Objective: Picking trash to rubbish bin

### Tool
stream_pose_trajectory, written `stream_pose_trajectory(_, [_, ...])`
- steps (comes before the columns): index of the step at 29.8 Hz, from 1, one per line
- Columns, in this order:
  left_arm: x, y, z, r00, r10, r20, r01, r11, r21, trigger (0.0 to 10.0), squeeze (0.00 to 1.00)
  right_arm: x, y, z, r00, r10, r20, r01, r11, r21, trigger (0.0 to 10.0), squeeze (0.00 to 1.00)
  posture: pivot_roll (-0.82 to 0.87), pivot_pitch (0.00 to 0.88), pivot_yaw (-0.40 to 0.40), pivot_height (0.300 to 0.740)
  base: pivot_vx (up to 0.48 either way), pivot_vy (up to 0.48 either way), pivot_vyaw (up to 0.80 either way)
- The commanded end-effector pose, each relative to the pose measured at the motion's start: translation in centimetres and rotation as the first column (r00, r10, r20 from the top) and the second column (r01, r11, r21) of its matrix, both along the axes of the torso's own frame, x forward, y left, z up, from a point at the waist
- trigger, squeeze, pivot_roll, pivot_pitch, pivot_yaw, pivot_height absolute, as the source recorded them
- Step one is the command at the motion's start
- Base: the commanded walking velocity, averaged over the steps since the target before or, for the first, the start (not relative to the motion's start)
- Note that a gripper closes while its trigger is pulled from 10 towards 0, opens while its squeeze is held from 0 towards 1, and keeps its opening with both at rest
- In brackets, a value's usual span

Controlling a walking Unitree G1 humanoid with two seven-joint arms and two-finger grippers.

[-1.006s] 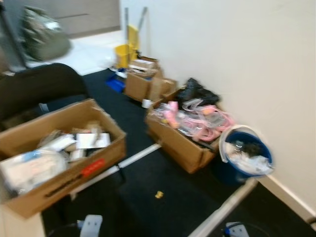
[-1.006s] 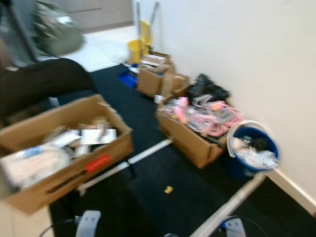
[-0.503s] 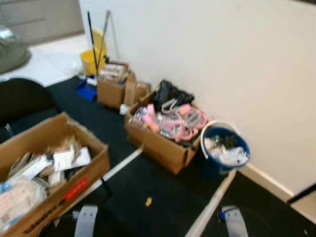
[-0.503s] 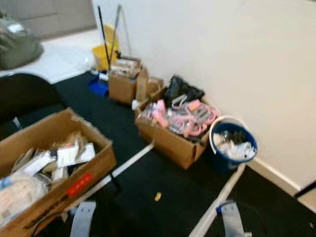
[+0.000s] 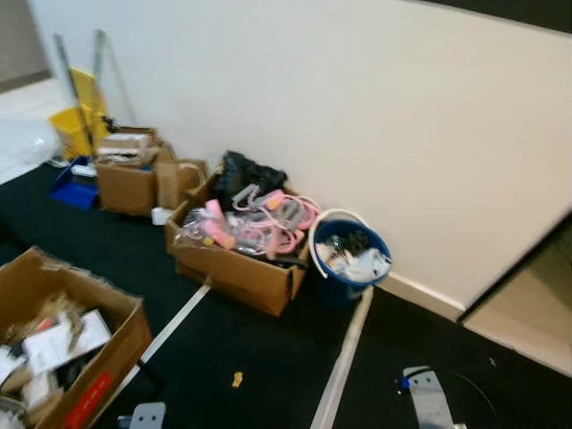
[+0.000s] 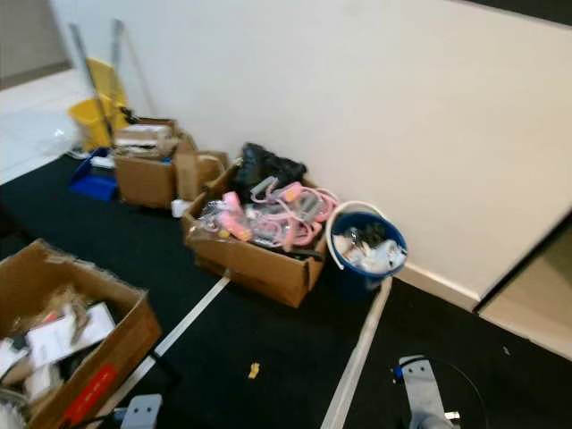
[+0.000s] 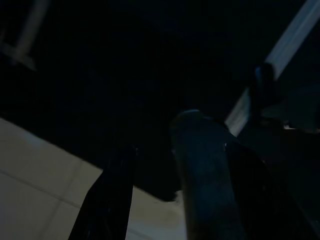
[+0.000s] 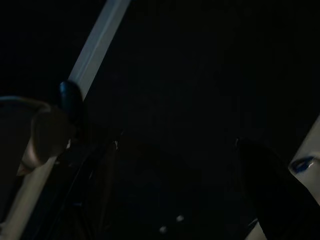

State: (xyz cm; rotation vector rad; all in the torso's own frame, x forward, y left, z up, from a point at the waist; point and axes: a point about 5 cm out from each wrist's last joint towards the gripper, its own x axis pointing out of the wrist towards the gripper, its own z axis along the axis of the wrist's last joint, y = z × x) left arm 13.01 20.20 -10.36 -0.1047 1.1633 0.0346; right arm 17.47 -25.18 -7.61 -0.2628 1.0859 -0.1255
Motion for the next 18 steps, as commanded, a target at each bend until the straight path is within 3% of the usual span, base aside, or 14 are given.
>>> stream_pose_trajectory(1, [0.2, 0.2, 0.1, 1.0, -0.016, 0.004, 0.016, 1.0, 0.016, 10.0, 0.0, -0.3, -0.2, -0.1, 1.0, 0.006, -0.009, -0.006, 1.0, -0.004, 10.0, 0.0, 0.0, 0.0, -0.008, 0.74, 0.0, 0.0, -0.8])
stream_pose_trajectory(7, [1.7, 0.9, 0.7, 0.999, -0.001, 0.048, -0.001, 0.999, 0.034, 10.0, 0.0, -1.0, 0.7, -0.7, 0.999, 0.028, -0.039, -0.027, 1.0, 0.004, 10.0, 0.0, 0.01, 0.0, 0.001, 0.74, 0.0, 0.0, -0.8])
stream_pose_trajectory(18, [0.4, 3.4, 0.8, 1.0, -0.001, 0.009, 0.001, 0.995, 0.104, 10.0, 0.0, -1.8, 2.9, -1.5, 0.998, 0.038, -0.059, -0.035, 0.998, 0.056, 10.0, 0.0, 0.04, 0.005, 0.028, 0.74, 0.0, 0.0, -0.8])
